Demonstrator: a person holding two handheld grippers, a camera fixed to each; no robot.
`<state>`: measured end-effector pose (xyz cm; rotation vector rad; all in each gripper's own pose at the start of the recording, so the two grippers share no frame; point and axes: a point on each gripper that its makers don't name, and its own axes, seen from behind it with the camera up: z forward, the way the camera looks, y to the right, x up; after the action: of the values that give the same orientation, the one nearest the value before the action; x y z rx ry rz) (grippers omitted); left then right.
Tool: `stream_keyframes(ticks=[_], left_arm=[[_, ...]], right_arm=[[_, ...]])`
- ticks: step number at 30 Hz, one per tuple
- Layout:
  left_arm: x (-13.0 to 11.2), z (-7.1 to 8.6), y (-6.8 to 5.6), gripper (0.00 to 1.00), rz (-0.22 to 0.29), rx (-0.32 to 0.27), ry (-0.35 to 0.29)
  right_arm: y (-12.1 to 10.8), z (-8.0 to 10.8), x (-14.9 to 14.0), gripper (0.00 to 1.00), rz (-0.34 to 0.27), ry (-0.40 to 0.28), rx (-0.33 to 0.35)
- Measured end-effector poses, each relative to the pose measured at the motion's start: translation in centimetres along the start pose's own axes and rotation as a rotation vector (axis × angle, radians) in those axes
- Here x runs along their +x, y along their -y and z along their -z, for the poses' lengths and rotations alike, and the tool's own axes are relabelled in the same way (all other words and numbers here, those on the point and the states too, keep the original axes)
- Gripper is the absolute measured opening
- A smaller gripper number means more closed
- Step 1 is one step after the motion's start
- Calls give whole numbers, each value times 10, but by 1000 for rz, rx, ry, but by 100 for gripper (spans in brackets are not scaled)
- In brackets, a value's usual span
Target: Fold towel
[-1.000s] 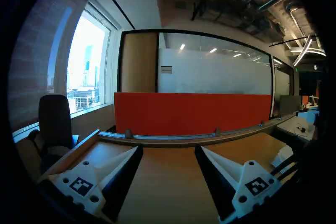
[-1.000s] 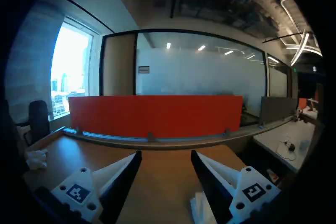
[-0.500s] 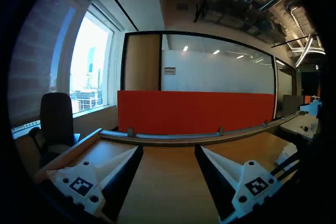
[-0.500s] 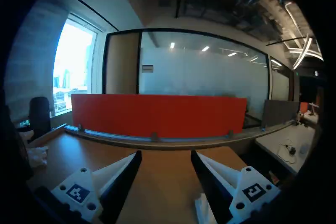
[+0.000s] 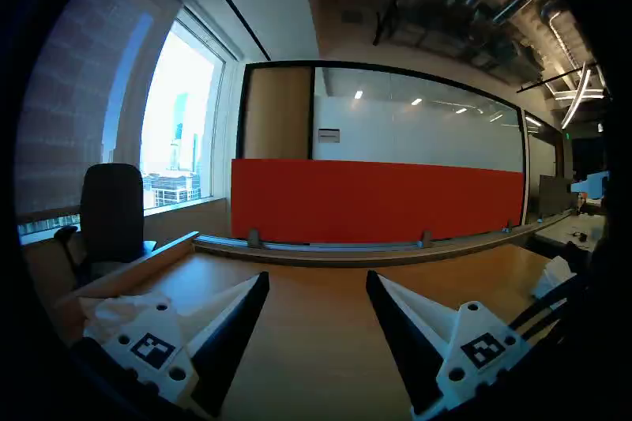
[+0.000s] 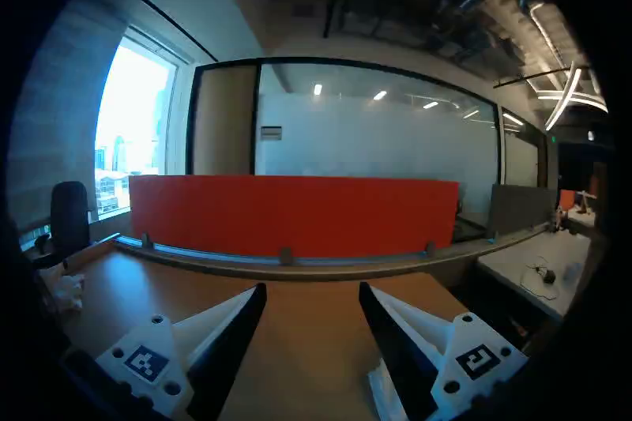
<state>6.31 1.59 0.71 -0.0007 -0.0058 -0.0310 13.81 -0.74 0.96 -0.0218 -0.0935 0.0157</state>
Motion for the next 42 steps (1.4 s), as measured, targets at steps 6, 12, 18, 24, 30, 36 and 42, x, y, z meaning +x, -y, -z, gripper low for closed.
stream_keyframes(ticks=[6, 12, 18, 24, 30, 36, 42], left_arm=[[-29, 2, 7, 91, -10, 9, -3], [-52, 5, 15, 91, -13, 17, -16], [-71, 7, 25, 91, -6, 32, -28], [-80, 8, 28, 91, 11, 35, -42], [-88, 8, 31, 91, 15, 41, -48], [-94, 7, 32, 91, 23, 43, -49], [-98, 6, 31, 91, 12, 45, -46]], right_arm=[[0, -2, -12, 90, 12, -14, -6], [1, -3, -26, 90, 6, -27, -7], [2, -2, -33, 90, 16, -40, -10], [4, -2, -36, 90, 21, -50, -8], [5, 0, -33, 90, 30, -65, -4], [2, 0, -37, 90, 27, -66, -8], [0, -1, -39, 90, 24, -65, -9]])
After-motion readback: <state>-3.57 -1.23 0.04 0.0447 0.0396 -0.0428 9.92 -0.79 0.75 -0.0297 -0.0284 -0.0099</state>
